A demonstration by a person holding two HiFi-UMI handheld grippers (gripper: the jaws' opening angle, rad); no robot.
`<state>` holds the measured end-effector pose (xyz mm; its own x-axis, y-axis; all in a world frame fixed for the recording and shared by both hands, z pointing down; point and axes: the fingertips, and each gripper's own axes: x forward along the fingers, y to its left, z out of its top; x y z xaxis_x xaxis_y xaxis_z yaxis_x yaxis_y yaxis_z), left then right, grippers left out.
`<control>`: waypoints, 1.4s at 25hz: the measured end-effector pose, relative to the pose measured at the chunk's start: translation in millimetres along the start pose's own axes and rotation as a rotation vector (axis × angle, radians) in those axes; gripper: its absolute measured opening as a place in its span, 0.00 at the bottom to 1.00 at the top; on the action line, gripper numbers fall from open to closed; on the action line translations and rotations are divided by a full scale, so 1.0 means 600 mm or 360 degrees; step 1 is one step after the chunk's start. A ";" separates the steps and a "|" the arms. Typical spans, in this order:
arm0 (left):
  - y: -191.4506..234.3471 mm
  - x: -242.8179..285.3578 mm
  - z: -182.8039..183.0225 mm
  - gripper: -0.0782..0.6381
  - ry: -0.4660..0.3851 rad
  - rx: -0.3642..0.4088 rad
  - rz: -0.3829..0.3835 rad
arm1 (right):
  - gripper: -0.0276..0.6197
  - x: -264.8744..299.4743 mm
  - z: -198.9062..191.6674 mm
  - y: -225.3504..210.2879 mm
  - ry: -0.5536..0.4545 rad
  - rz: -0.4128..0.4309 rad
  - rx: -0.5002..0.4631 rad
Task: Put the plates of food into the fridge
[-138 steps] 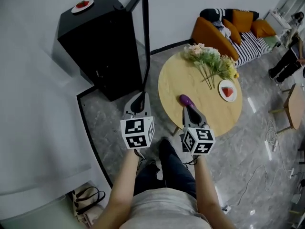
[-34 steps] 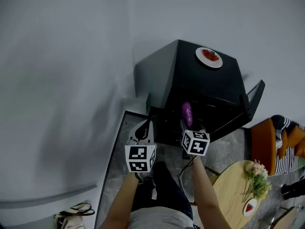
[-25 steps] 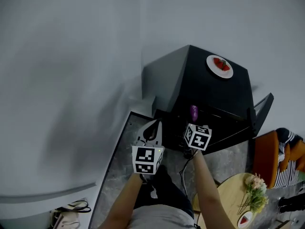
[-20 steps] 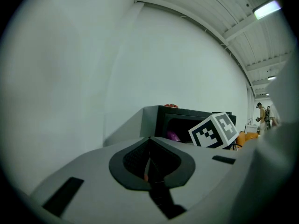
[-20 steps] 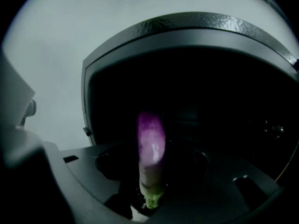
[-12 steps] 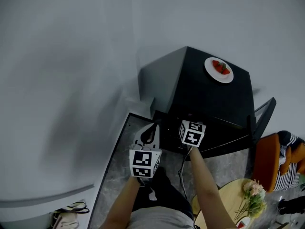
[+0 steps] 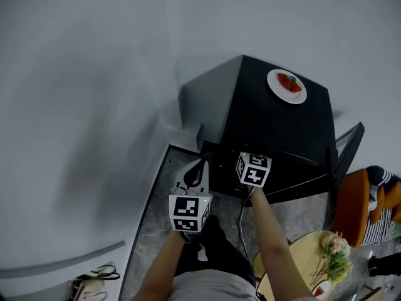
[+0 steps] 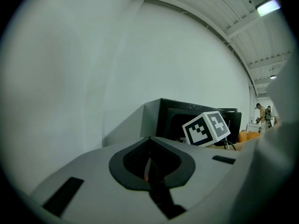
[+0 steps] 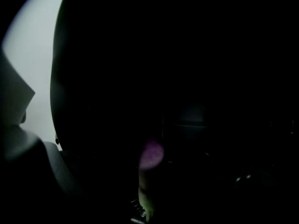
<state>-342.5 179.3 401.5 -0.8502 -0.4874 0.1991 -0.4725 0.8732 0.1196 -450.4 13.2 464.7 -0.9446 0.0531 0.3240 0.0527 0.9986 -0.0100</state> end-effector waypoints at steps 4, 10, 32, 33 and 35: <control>0.001 0.000 -0.001 0.12 -0.0005 -0.0004 0.0001 | 0.36 -0.022 0.009 0.009 -0.0070 0.0010 -0.0043; 0.002 -0.002 0.007 0.12 -0.0032 0.0007 -0.0006 | 0.36 -0.111 0.003 0.022 -0.0210 -0.0056 -0.0105; 0.027 -0.010 0.009 0.12 -0.0050 0.0007 0.0071 | 0.06 -0.103 -0.096 0.003 -0.0040 -0.0018 -0.0039; 0.029 -0.011 0.009 0.12 -0.0051 0.0006 0.0078 | 0.06 -0.097 -0.092 0.005 -0.0042 -0.0012 -0.0039; 0.033 -0.014 0.010 0.12 -0.0052 0.0005 0.0092 | 0.06 -0.082 -0.083 0.009 -0.0045 -0.0003 -0.0040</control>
<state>-346.3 200.9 396.5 -0.8832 -0.4358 0.1735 -0.4231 0.8998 0.1060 -387.3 15.3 495.8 -0.9534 0.0520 0.2973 0.0590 0.9981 0.0146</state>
